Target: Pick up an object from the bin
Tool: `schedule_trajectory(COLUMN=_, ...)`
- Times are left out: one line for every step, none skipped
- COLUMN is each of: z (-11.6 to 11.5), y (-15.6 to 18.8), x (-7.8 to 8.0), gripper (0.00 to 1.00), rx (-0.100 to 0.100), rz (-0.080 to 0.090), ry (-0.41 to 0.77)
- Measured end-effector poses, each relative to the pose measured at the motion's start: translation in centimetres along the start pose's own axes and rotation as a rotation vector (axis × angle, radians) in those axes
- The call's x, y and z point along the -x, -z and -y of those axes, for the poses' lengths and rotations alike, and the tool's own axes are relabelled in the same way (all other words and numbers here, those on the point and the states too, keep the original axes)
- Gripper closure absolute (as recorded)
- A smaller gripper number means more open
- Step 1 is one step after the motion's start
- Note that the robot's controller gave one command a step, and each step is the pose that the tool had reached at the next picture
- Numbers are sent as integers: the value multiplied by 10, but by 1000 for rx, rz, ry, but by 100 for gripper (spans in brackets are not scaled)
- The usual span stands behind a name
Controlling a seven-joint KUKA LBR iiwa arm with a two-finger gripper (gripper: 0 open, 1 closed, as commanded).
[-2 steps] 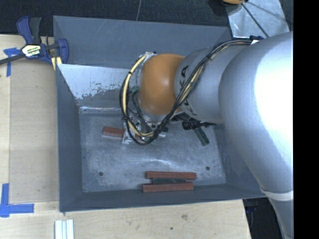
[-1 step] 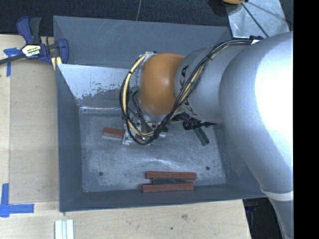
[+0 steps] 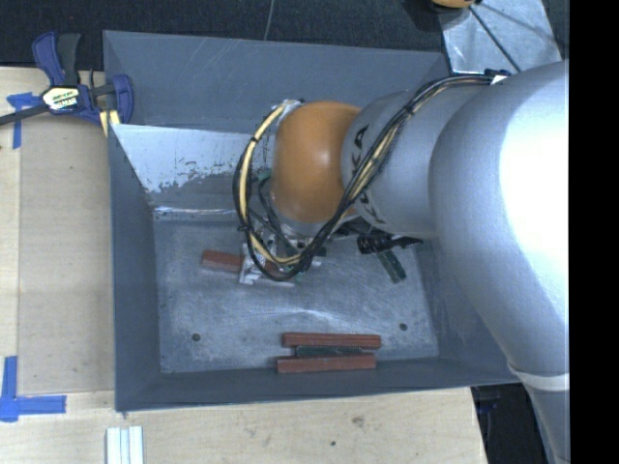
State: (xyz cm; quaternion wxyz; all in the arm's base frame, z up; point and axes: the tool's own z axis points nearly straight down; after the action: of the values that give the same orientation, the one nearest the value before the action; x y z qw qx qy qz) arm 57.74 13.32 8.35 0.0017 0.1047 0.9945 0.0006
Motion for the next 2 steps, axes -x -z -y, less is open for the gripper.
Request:
schedule_trajectory(z=0, y=15, x=0, gripper=100, rx=-1, rz=-3, ry=0)
schedule_trajectory(z=0, y=24, x=1, gripper=100, rx=0, rz=-1, ry=0)
